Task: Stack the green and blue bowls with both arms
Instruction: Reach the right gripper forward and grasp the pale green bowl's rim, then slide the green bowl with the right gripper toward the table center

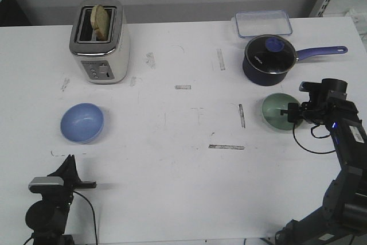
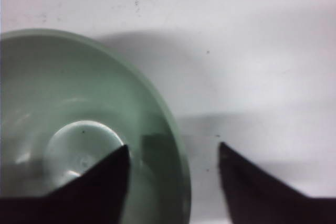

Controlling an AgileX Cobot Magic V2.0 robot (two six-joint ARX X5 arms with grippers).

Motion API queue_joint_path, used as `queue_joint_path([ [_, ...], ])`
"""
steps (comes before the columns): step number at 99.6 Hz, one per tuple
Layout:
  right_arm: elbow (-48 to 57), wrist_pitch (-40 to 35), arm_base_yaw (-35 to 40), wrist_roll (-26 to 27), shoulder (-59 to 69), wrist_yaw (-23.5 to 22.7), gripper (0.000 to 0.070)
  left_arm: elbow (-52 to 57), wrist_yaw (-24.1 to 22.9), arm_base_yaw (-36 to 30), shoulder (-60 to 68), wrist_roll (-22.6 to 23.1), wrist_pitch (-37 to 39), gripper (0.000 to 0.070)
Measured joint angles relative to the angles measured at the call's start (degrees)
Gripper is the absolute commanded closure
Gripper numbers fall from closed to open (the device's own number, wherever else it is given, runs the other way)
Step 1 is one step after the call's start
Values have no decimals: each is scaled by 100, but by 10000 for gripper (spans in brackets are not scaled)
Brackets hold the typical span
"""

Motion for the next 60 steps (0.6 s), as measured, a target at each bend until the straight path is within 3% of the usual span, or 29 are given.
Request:
queue_joint_path([
  [8,0,79,0,-4,0,0,697,0,0,0,0,0,0,699],
  [41,17,125,9,4,-127,-24,698,0,0,0,0,-2,2,699],
  [60,17,177,293,175,-953,-129,697,0,0,0,0,-2,2,699],
])
